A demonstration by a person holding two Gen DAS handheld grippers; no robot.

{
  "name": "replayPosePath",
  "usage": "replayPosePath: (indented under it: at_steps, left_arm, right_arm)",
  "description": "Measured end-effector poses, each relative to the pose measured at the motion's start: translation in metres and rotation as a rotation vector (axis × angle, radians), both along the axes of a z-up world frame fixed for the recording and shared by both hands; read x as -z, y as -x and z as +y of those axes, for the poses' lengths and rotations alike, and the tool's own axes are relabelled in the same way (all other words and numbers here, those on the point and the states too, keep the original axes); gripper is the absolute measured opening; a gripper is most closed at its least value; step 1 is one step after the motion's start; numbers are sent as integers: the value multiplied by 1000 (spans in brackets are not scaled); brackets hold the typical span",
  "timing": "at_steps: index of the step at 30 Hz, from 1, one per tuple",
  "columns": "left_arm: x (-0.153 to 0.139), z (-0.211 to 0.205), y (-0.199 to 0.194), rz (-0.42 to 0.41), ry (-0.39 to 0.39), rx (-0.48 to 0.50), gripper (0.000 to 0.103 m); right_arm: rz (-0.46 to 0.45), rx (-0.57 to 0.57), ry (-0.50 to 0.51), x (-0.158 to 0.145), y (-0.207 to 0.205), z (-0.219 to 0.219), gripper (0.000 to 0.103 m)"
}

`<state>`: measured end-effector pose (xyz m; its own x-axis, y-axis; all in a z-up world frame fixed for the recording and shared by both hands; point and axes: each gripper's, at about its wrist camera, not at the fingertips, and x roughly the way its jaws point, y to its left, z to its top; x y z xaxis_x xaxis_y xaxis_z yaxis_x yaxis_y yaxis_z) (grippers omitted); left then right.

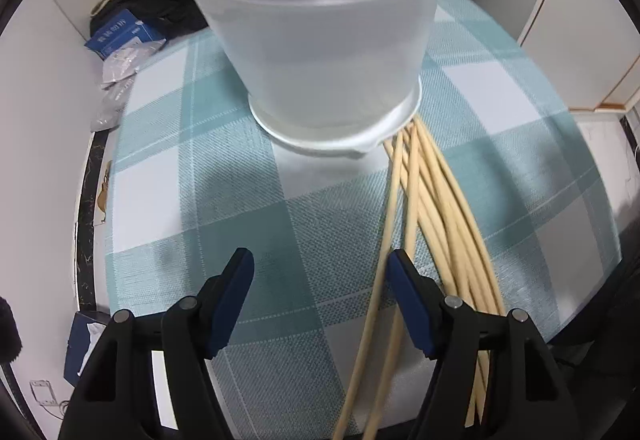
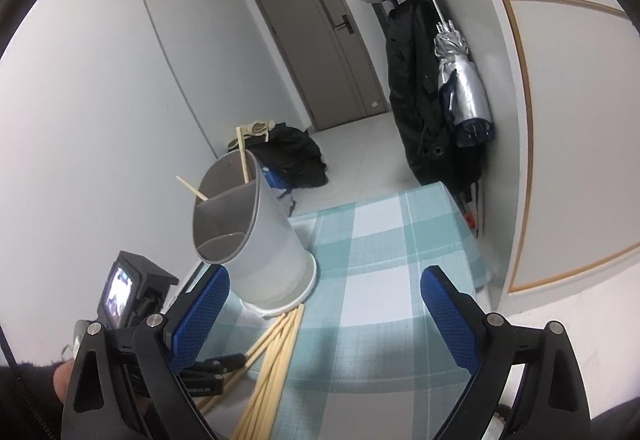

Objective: Organize utensils
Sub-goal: 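Lower the left tool to the chopstick pile and grasp one chopstick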

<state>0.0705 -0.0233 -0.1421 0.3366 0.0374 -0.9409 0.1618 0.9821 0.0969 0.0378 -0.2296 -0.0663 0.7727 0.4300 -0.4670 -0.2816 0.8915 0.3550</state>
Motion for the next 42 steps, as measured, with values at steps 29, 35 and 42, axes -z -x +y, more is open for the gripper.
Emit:
replayPosePath:
  at_steps: [29, 35, 42]
  left_arm:
    - [-14, -13, 24, 60, 112, 142, 7]
    - [-14, -34, 4, 54, 87, 182, 12]
    - [-14, -57, -6, 37, 79, 205, 16]
  right_arm:
    - [41, 12, -34, 7, -3, 0, 97]
    - [42, 9, -23, 9, -2, 2, 97]
    - [51, 17, -26, 9, -4, -1, 97]
